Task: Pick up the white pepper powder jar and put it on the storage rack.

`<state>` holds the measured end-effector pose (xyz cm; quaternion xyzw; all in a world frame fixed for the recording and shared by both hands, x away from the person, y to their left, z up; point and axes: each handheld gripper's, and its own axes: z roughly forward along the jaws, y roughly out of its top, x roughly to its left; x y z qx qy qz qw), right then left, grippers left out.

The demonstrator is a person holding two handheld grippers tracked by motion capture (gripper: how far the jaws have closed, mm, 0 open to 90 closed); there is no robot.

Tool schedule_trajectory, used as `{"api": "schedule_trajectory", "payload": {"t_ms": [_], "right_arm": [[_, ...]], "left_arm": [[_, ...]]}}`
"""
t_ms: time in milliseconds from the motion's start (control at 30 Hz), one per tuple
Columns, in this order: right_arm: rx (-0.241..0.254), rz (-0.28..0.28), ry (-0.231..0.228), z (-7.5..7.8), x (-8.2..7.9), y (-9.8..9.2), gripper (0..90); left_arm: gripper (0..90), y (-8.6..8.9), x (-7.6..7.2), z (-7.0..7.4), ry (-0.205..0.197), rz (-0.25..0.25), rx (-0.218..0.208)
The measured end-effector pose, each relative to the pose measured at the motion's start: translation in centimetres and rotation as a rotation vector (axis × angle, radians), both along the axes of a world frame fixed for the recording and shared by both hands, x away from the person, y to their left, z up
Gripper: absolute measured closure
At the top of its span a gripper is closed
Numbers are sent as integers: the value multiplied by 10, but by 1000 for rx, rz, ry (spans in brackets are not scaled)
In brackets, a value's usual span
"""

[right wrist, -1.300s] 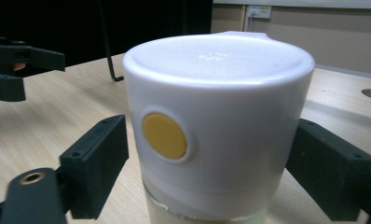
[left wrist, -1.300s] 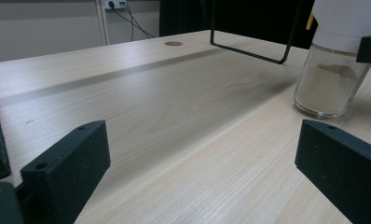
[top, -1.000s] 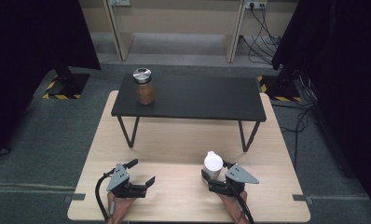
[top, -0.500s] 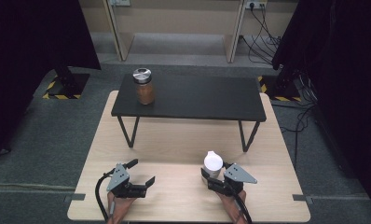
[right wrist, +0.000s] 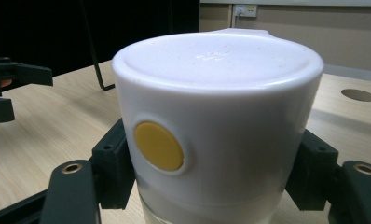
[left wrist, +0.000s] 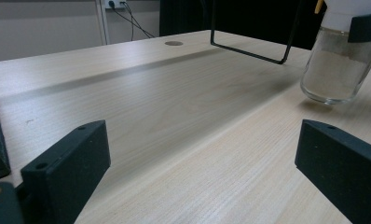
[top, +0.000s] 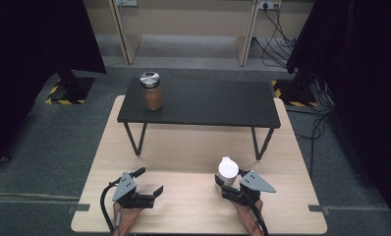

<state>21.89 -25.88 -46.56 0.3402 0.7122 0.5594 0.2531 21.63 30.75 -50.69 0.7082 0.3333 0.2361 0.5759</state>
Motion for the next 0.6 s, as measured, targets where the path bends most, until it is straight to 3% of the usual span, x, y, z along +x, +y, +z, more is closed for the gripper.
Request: {"api": "schedule_trajectory", "payload": {"t_ms": [200,600], "right_arm": [[6,11,-3,17,3,-4,305],[15,33,-21,73,12,-7,306]], "left_arm": [[26,0,0,0,1,1,-2],[25,0,0,0,-1,-2,1]]}}
